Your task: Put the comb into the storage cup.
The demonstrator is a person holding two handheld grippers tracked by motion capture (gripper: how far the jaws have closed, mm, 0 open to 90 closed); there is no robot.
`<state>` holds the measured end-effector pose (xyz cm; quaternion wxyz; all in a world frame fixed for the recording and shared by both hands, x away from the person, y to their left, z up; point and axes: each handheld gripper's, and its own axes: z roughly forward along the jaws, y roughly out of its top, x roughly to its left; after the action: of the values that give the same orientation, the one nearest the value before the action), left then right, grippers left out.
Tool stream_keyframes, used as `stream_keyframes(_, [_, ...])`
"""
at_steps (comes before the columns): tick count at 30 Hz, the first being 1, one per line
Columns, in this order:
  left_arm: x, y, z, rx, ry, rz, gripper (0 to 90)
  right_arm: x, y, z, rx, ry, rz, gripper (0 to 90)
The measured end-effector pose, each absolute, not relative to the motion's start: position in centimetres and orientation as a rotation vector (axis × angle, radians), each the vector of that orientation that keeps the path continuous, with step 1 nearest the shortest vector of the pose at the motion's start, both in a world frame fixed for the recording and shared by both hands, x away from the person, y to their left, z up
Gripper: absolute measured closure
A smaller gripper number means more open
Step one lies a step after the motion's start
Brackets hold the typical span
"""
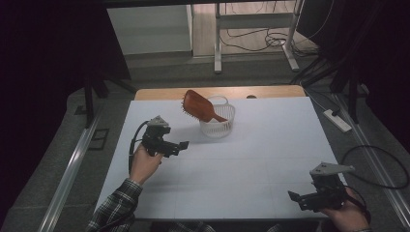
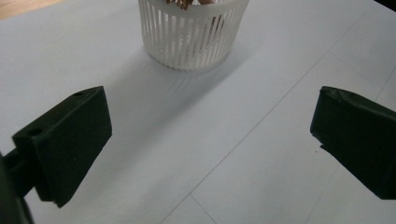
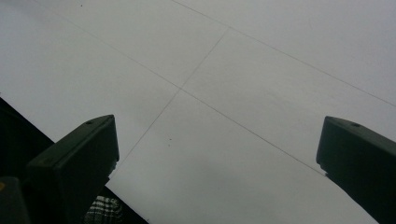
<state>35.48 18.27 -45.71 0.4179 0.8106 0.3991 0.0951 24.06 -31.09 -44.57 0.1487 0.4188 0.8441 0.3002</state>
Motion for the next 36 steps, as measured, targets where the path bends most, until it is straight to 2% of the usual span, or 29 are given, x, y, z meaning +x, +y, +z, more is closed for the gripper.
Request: stream_keyframes(36, [31.8,19.6,-45.6,2.036,1.003,0.266,0.0,24.0,-31.0,-44.6,1.199,2.422,0.861,0.0])
